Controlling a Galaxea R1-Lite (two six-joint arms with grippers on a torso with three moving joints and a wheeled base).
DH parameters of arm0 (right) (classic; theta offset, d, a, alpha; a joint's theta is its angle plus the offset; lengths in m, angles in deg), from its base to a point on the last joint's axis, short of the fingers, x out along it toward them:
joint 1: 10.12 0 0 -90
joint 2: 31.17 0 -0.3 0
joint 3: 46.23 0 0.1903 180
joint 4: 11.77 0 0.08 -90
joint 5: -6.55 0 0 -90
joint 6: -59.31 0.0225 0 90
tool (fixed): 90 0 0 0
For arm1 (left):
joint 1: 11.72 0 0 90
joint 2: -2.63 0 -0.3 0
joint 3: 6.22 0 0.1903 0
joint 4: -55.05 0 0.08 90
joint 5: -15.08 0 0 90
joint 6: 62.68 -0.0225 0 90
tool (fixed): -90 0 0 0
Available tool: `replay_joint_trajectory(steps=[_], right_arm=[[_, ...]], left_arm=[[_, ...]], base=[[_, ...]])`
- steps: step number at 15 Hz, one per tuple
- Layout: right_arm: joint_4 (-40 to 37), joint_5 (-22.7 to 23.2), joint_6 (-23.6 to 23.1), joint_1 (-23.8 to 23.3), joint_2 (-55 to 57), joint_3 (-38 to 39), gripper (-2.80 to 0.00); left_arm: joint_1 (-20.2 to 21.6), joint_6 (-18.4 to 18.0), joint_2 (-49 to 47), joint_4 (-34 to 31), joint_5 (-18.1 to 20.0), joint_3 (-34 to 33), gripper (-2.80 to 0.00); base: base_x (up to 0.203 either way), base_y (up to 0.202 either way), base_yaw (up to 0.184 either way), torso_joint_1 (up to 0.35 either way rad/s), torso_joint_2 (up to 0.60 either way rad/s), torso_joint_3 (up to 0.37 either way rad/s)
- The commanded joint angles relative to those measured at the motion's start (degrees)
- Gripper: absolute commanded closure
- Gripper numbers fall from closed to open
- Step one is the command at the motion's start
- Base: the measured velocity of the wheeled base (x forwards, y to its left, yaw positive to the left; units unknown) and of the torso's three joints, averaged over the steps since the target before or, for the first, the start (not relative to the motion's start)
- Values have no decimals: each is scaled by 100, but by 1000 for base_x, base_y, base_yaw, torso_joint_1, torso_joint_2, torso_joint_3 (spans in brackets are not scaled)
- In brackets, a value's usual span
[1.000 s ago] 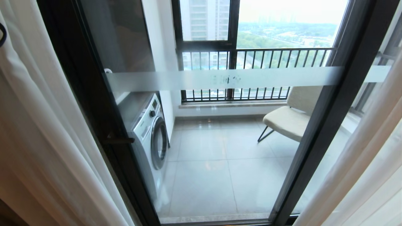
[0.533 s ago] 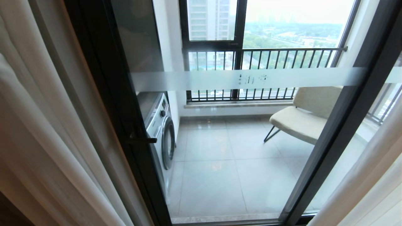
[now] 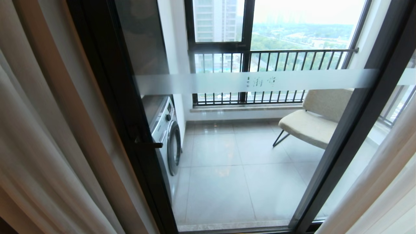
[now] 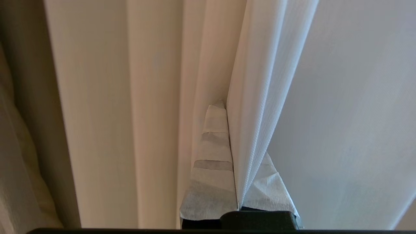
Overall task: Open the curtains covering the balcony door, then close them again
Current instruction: Pull the inner curtains open on both sides
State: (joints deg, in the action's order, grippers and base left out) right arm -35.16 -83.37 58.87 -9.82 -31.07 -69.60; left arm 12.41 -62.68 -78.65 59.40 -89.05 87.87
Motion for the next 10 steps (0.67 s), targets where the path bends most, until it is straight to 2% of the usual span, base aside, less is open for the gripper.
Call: replay_joint_trajectory(steps=[1, 7, 10], right_arm=[[2, 1, -9, 5, -1, 0, 0], [-6, 1, 0, 5, -1, 0, 0], [2, 1, -2, 5, -1, 0, 0]], left_arm=[[286, 82, -137, 16, 176, 2, 0], [991, 260, -617, 48, 873, 20, 0], [1581, 274, -1021, 50, 1167, 281, 0]], base=[[0, 0, 0, 0, 0, 0], [0, 0, 0, 0, 0, 0], [0, 0, 0, 0, 0, 0]])
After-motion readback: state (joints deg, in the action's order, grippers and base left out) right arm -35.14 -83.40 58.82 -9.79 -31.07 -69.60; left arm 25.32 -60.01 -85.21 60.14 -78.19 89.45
